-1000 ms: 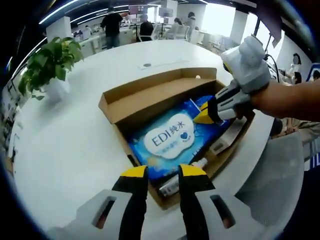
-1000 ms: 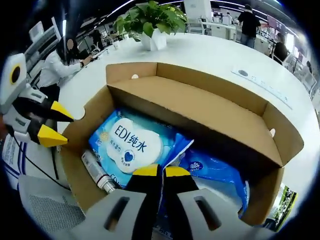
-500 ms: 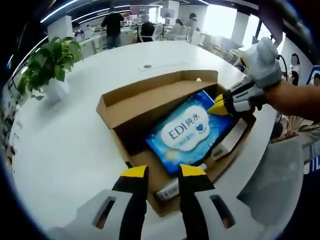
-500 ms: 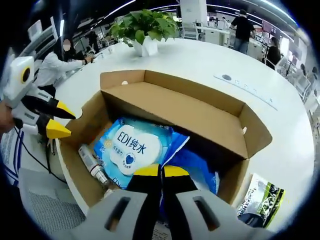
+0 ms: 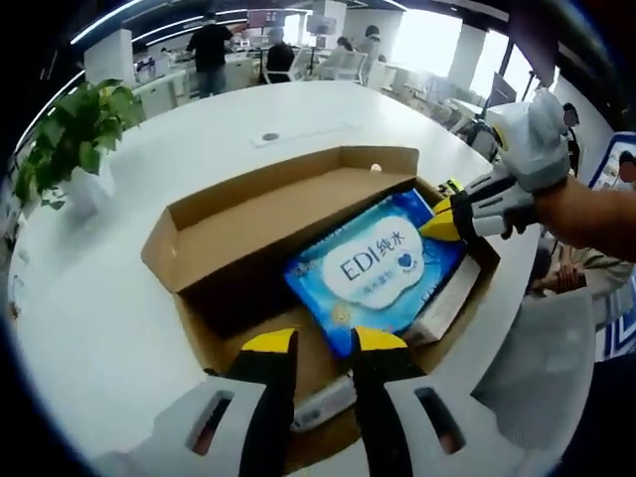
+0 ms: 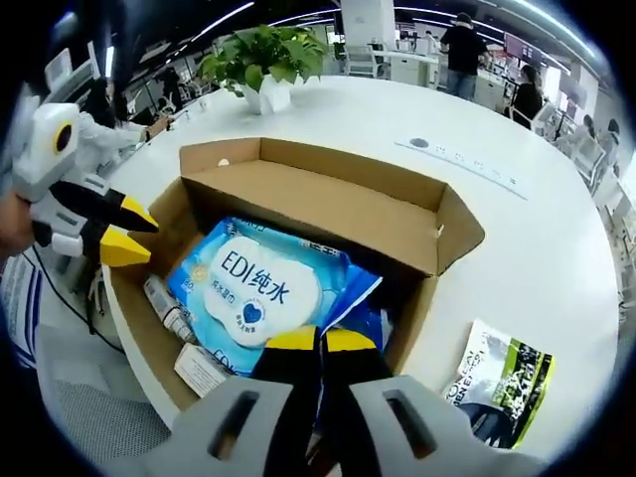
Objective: Operate the shoe box by opening the lid, removing the specified soft item, and placing it in the target area until the item is outside and the box remains undamaged.
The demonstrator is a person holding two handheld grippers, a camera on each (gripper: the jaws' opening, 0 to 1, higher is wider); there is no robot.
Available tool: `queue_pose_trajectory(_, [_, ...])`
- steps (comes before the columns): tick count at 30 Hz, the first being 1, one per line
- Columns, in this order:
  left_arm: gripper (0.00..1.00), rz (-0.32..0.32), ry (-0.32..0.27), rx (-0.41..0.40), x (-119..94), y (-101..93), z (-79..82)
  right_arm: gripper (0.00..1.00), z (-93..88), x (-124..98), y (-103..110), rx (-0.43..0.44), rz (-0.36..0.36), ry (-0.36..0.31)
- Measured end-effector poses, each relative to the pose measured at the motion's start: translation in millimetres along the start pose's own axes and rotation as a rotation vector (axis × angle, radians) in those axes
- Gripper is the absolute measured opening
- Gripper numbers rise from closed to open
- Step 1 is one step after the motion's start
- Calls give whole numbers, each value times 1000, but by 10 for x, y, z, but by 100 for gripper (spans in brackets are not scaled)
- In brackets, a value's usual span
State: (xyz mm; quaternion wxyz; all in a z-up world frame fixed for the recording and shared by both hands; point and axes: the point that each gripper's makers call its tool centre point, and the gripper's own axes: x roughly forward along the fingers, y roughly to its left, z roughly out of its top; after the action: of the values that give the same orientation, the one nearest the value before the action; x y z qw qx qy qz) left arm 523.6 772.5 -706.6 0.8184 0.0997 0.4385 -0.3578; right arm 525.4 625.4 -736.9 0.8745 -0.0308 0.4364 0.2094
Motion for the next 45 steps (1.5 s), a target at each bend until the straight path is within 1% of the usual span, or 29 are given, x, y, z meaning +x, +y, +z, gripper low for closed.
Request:
queue_pose_trajectory(1, [19,-2,5,9,53,-3,14,0,-8,9,0,-1,-1,0])
queue_pose_trajectory(3, [19,-13,16,-2,122,-4,35,0,-15,24,-12,2,1,0])
queue_pose_trajectory(6, [19,-22,19,-20,179,-1,67,0,-10,19,-4,2,7,-1])
queue_pose_trajectory(7, [20,-26,28,-49,211,10,58,0,-10,19,-3,0,9,-1])
queue_pose_trajectory(9, [20,-22,33,-45,251,33,55,0,-15,26,-9,2,11,-3])
queue_pose_trajectory(11, [20,-27,49,-78,285,38,25,0,-18,30,-15,3,13,-4])
queue_pose_trajectory(13, [20,-30,54,-85,320,39,7,0,-20,28,-14,7,17,-5])
queue_pose_trajectory(15, [20,-21,68,-75,357,53,-23,0,-18,26,-14,8,22,-8])
queue_pose_trajectory(19, [20,-35,81,-121,437,50,-51,0,-25,31,-18,9,26,-8])
queue_pose_trajectory(21, [20,-33,94,-120,475,59,-76,0,-27,34,-22,13,29,-9])
queue_pose_trajectory(23, [19,-45,90,-140,498,54,-70,0,-30,37,-26,7,30,-8])
queue_pose_trajectory(24, [19,-57,92,-169,514,40,-75,0,-30,41,-28,8,30,-8])
queue_pose_trajectory(25, [16,-52,96,-170,527,67,-82,0,-33,45,-31,10,32,-7])
queue_pose_trajectory(26, [15,-54,100,-166,536,65,-87,0,-32,45,-30,10,32,-6])
queue_pose_trajectory(27, [14,-61,104,-183,539,48,-92,0,-29,48,-27,12,33,-7])
queue_pose_trajectory(30, [12,-69,108,-201,553,50,-91,0,-29,56,-27,10,34,-7])
queue_pose_trajectory(33, [8,-80,96,-259,565,68,-87,0,-38,67,-32,12,35,-7])
queue_pose_trajectory(36, [3,-87,84,-273,558,63,-83,0,-44,75,-38,13,36,-7])
queue_pose_trajectory(38, [2,-90,80,-305,573,77,-85,0,-42,78,-37,14,38,-6])
queue_pose_trajectory(42, [0,-82,88,-287,575,44,-111,0,-37,79,-25,13,39,-7])
queue_pose_trajectory(45, [0,-77,81,-294,556,37,-101,0,-34,73,-25,18,38,-10])
